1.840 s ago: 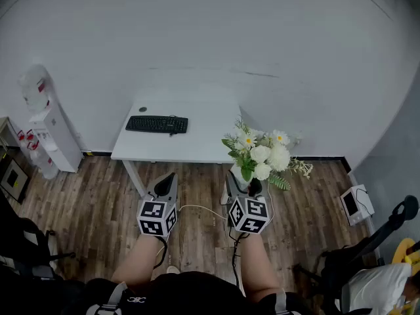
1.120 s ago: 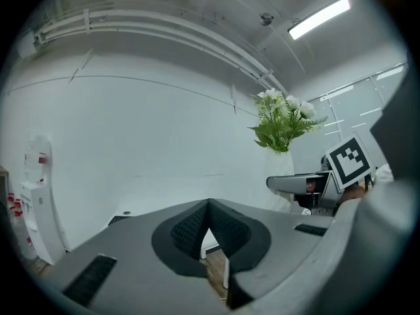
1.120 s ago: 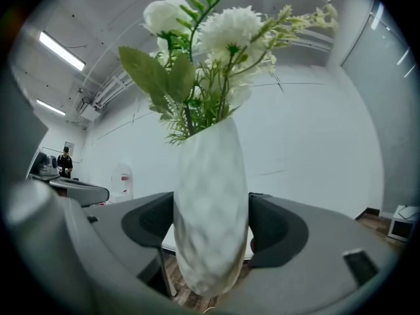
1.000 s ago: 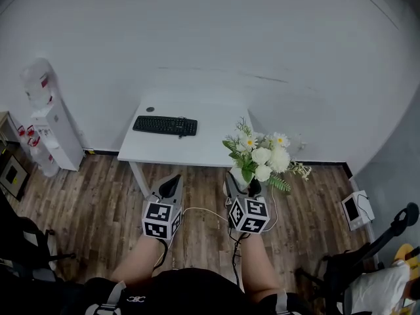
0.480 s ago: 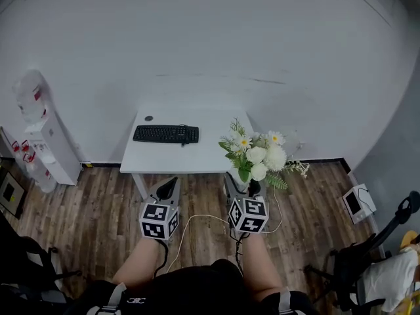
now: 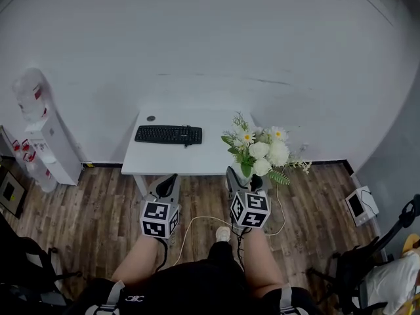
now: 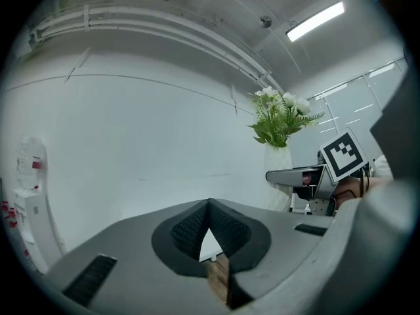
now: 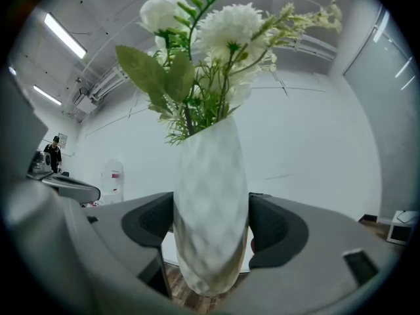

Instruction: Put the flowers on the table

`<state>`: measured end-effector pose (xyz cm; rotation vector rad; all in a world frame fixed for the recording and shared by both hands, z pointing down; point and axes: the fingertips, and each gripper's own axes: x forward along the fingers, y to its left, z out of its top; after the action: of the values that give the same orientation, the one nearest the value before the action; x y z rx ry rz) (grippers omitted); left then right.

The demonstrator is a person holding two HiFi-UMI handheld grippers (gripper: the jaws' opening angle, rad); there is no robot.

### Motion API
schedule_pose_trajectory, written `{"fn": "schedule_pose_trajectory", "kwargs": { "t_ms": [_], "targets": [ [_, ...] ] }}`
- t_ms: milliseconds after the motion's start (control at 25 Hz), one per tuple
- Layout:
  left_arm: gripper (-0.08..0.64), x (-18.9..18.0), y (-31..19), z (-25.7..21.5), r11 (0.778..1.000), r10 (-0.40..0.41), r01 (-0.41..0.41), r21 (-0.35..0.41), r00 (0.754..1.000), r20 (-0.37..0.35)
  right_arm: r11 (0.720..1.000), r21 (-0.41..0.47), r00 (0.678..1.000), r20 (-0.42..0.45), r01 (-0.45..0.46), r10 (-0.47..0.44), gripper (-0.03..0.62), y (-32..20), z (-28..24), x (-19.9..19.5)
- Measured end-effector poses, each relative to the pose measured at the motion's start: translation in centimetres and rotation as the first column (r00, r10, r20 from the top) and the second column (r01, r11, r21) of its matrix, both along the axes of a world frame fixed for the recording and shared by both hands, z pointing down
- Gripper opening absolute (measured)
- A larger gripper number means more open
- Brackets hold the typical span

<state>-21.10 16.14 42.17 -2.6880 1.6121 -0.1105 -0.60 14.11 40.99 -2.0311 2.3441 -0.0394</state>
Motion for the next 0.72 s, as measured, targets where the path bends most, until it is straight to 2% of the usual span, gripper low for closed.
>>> {"fn": "schedule_pose_trajectory", "kwargs": {
  "t_ms": [280,480,720],
  "targets": [
    [0.002,1.2,-5.6,1.1,1.0,-0.026,0.026,-0.011,1.0,0.003,1.0,0.0,1.0,0.002,0.018,-0.018,0.36,-5.8,1.2,1.4],
    [0.002,3.6,-11.3,1.7,1.0,-0.021,0.021,-0.011,1.0,0.012,1.0,-0.009,1.0,-0.001,0.017,-0.017,0.361,-12.2,2.0,3.6],
    [0.002,6.0,-19.2,2.8,0.998,-0.036,0.037,-0.046,0.999,0.017,0.999,-0.027,1.0,0.013,0.027,-0.027,0.361,-20.4,2.7,6.0]
  ]
}}
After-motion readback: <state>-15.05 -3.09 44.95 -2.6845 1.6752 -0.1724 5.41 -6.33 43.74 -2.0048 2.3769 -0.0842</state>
